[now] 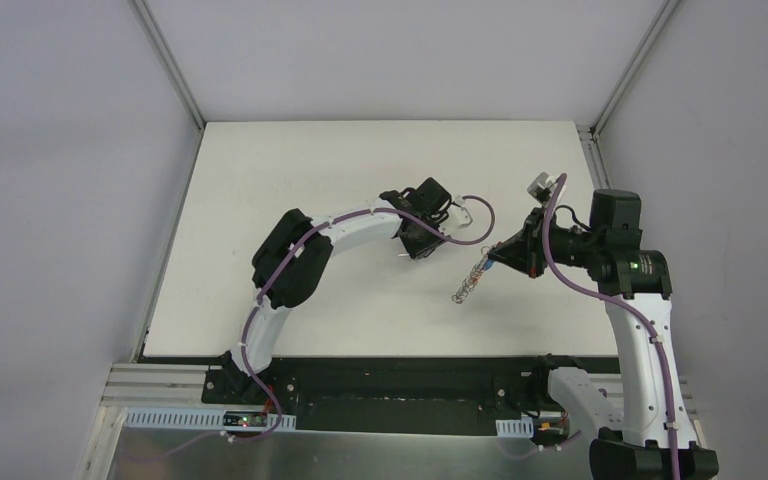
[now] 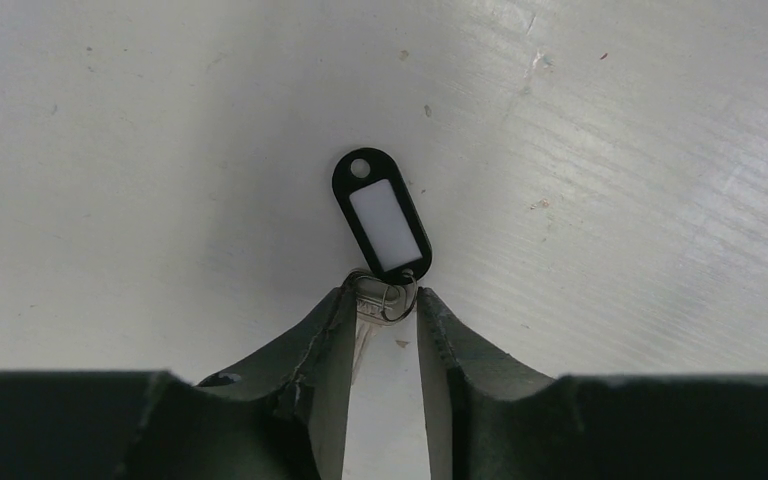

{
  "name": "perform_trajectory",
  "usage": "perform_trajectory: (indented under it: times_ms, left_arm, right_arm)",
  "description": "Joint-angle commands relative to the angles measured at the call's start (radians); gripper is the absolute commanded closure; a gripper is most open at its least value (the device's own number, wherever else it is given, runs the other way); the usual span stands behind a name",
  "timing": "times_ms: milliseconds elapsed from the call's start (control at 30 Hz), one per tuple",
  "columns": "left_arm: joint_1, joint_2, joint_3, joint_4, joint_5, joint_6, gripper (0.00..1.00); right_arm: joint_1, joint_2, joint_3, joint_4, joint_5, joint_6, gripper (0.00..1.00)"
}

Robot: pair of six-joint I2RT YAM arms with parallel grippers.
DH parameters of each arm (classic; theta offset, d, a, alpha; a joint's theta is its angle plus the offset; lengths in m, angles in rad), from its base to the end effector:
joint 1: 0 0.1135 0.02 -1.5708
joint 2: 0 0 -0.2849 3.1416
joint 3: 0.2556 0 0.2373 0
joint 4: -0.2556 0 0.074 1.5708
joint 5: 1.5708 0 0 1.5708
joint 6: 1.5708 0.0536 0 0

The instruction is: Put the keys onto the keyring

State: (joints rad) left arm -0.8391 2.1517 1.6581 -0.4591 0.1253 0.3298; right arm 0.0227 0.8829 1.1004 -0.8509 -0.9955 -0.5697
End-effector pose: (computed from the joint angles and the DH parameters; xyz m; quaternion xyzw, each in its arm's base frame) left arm 0.3162 -0.3621 0.1921 0.5405 0.7824 -0.1342 0.2787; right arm 0.1324 0.0480 0.3807 -0.4351 0.6868 0.3029 0.4972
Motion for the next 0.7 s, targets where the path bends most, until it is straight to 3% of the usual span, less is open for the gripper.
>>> perform_trajectory:
  times_ms: [0,667]
  left_arm:
    - [-0.013,-0.018,0.026,-0.015,0.019,0.016,0.73]
    - [-0.014,-0.037,0.044,-0.056,0.074,0.028,1.00]
  right_arm:
    - [-0.010,-0.007,0.004,-0.002,-0.041,-0.017,1.00]
    - [-0.019,-0.002,-0.010,-0.001,-0.051,-0.024,1.00]
